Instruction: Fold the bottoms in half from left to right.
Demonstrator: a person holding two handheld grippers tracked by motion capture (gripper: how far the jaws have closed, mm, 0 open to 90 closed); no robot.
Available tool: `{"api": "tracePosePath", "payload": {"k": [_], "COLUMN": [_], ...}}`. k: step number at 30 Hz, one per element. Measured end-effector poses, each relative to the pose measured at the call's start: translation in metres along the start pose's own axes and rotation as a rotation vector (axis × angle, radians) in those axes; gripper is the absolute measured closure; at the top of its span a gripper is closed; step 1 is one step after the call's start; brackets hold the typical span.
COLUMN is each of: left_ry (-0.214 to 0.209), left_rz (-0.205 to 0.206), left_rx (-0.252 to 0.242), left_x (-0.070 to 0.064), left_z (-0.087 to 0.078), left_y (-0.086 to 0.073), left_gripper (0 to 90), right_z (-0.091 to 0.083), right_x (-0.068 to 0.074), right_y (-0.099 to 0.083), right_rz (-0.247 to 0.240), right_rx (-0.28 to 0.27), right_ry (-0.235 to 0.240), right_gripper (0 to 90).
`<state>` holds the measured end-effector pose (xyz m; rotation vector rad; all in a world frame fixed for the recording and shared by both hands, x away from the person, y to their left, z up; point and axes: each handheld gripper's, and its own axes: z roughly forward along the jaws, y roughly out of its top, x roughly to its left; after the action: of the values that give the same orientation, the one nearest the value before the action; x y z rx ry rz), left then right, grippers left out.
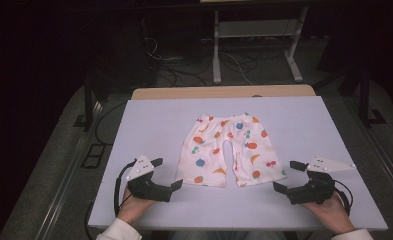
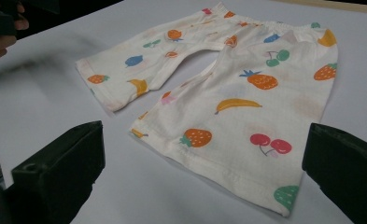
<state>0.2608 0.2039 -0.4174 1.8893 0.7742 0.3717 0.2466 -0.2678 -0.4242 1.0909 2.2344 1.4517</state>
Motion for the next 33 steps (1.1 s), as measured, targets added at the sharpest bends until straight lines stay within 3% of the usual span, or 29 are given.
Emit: {"api": "tracePosePath", "payload": {"k": [19,33], "left_ry": [-0.001,-0.009], "left_rz": [-0.007,-0.007], "left_rx": [-0.003,-0.006], "left_x": [-0.001,-0.001], "left_z": [0.0,0.0], "left_y": [0.0,0.001], "left_gripper": [0.0,0.0], "right_z": [-0.001,-0.009], "right_x": [0.002,0.004], "right_y": [0.002,0.015], "right_rz": [-0.012,0.005], "right_rx": [-0.002,-0.011], "right_ry": [-0.006,0.0], "right_gripper": [0.0,0.0]}}
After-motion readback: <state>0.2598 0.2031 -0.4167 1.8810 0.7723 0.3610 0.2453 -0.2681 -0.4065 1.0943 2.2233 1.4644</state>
